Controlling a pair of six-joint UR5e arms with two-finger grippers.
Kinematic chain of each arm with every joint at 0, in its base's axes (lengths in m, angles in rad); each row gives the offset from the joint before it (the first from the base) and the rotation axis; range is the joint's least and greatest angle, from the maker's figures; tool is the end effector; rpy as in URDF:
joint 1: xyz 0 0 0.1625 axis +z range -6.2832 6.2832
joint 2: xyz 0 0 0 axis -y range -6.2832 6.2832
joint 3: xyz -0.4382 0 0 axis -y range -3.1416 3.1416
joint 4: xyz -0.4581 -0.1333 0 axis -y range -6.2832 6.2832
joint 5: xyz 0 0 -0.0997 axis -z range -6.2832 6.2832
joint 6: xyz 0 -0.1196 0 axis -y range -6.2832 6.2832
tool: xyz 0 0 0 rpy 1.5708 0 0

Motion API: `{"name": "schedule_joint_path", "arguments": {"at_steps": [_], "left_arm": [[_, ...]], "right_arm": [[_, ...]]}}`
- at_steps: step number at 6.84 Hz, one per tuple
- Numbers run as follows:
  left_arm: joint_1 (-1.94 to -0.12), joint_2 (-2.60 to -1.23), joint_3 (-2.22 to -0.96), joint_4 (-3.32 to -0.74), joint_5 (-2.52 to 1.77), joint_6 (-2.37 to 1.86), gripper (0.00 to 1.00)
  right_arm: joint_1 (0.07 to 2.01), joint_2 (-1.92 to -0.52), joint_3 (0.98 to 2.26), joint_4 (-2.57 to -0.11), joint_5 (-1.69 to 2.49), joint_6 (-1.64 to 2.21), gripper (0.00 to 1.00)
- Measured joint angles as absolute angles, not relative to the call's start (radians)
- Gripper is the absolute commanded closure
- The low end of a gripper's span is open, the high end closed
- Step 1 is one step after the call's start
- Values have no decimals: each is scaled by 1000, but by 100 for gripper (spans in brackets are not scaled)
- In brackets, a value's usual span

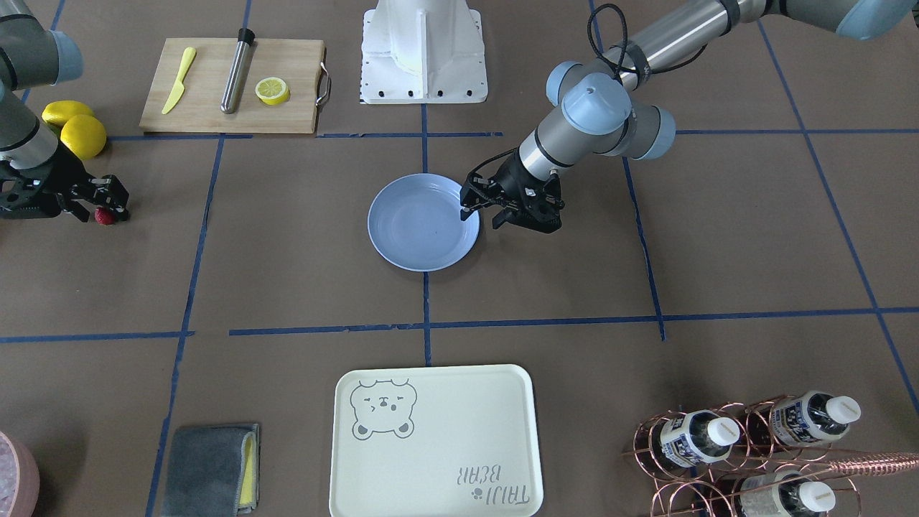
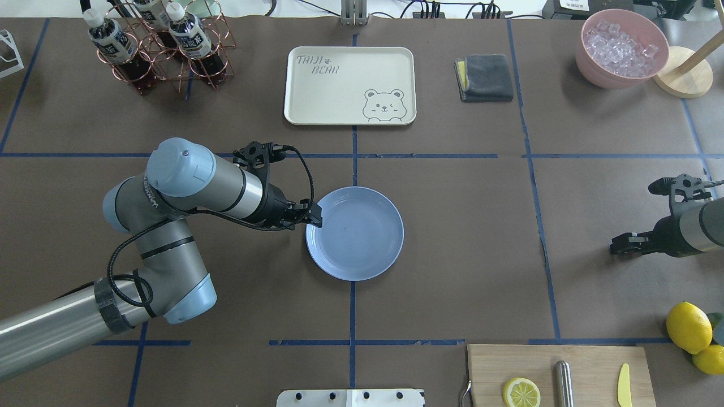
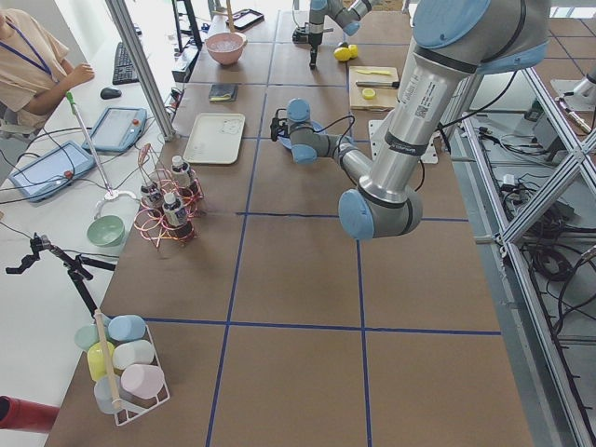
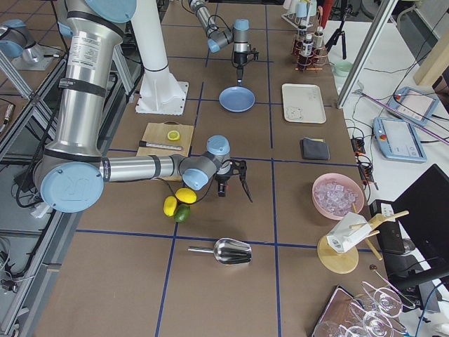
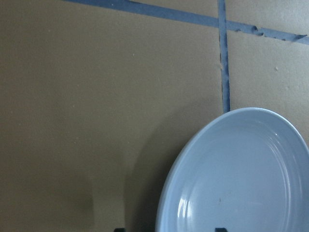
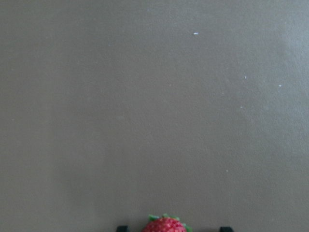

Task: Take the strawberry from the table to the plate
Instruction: 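Release the plate with the left gripper while the right gripper grasps the red strawberry, then carry the strawberry with the right gripper over the plate while the left arm withdraws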

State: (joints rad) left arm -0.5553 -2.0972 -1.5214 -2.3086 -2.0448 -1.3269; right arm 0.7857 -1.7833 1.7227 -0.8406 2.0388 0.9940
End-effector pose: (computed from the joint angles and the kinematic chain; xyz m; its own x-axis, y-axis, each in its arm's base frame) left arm 0.6057 -0.4684 0.2747 0.3129 0.0587 -0.9480 0.0309 0.9969 0.0720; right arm -0.3039 -0.4163 0.6404 0.7009 0.0128 0.7131 -0.0610 0.9973 0.0420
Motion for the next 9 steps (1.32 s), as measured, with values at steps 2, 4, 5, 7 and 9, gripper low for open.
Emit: {"name": "schedule_joint_path", "arguments": {"at_steps": [2, 4, 5, 7, 9], "left_arm": [[-555, -2097, -1523, -2308, -2045, -1327, 28], [-555, -2092, -1534, -2307, -2045, -1327, 28], [-555, -2087, -1545, -2307, -2045, -1327, 28], [-564, -2049, -1598, -2306, -2043, -1326, 28], [-607, -1967, -1651, -2303, -2042, -1294, 28]], "right_arm": [[786, -1781, 1726, -840, 2036, 994, 100], [789, -1780, 1752, -839, 2034, 994, 100], [790, -1779, 1773, -839, 2035, 997, 100], [787, -1756, 1838, -850, 2037, 1066, 100], [765, -1607, 1863, -915, 2033, 1247, 100]]}}
